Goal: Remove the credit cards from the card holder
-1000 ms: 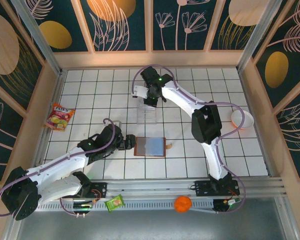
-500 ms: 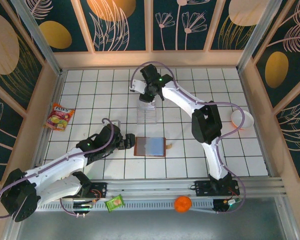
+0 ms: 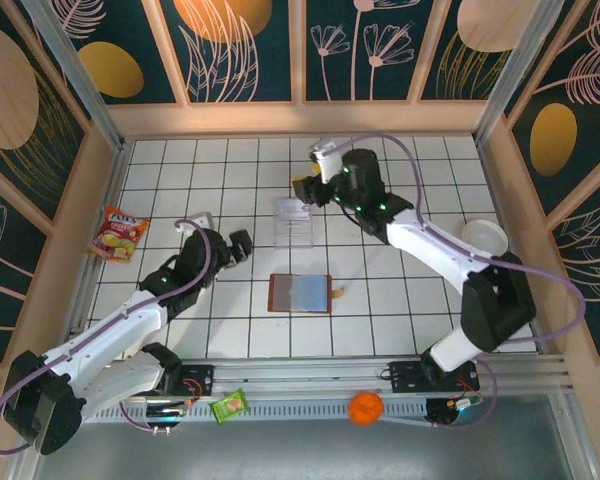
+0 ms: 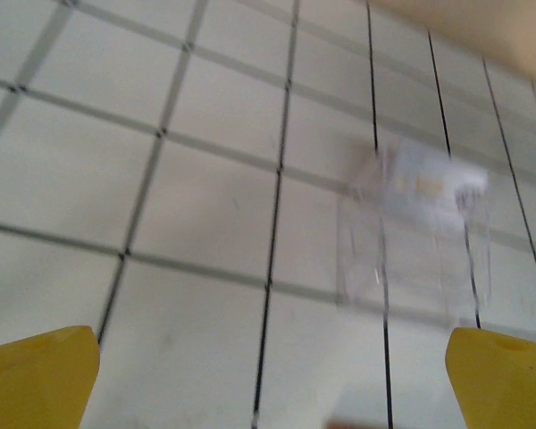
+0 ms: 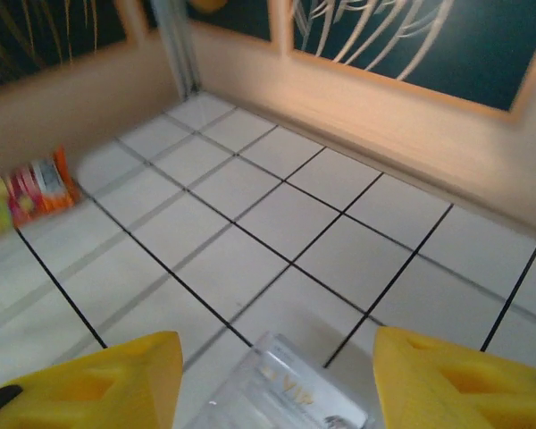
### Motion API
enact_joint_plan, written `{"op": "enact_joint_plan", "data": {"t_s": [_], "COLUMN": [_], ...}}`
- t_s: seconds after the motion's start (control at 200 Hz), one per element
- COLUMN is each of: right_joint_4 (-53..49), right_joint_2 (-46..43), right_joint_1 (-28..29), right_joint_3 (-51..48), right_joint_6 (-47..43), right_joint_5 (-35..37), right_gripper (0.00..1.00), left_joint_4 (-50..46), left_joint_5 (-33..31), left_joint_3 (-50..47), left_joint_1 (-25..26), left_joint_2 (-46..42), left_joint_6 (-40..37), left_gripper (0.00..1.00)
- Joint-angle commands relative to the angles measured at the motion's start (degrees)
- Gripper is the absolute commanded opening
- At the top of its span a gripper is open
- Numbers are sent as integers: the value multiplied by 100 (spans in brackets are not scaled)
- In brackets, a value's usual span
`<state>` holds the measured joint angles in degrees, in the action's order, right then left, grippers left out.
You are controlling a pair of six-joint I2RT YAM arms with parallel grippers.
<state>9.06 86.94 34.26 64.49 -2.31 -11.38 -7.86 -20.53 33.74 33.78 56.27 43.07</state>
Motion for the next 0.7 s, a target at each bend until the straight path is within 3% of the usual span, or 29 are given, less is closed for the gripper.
{"op": "enact_joint_plan", "data": {"t_s": [0.0,0.12,0.265,0.27,0.285,0.305,0.485,0.611,0.696], "right_joint_4": [1004,1001,562,553,531,502,757,1201,799], "right_joint_2": [-480,-1021,-1355,-1368,-1398,-1446,-2013,-2433,-2455], "right_joint_1": [-114,-145,-187,-189,-187,-196,-258,-262,-514], "right_joint_3": [-832,-1466,-1656,-1662,-1680,-1715,-2157,-2575,-2435], "right_joint_6": [1640,2026,2072,2078,2127,2181,2448,2416,2320], "right_joint_5": [216,907,1395,1416,1498,1573,2052,2405,2634], "right_gripper": [59,61,72,74,94,99,99,99,99], "left_joint_4": [935,1312,1417,1440,1531,1661,3463,4014,4479], "left_joint_5": [-800,-1467,-2252,-2266,-2313,-2388,-2029,-1696,-1490], "left_joint_3": [163,398,902,913,929,945,353,86,-88], "left_joint_1": [-312,-547,-718,-721,-731,-753,-1370,-1992,-2249], "left_joint_2": [123,665,1455,1482,1539,1615,1860,2291,2626], "left_joint_6": [-245,-730,-1726,-1777,-1936,-2125,-3621,-3896,-4136], "left_gripper": [99,99,99,99,99,99,99,99,99]}}
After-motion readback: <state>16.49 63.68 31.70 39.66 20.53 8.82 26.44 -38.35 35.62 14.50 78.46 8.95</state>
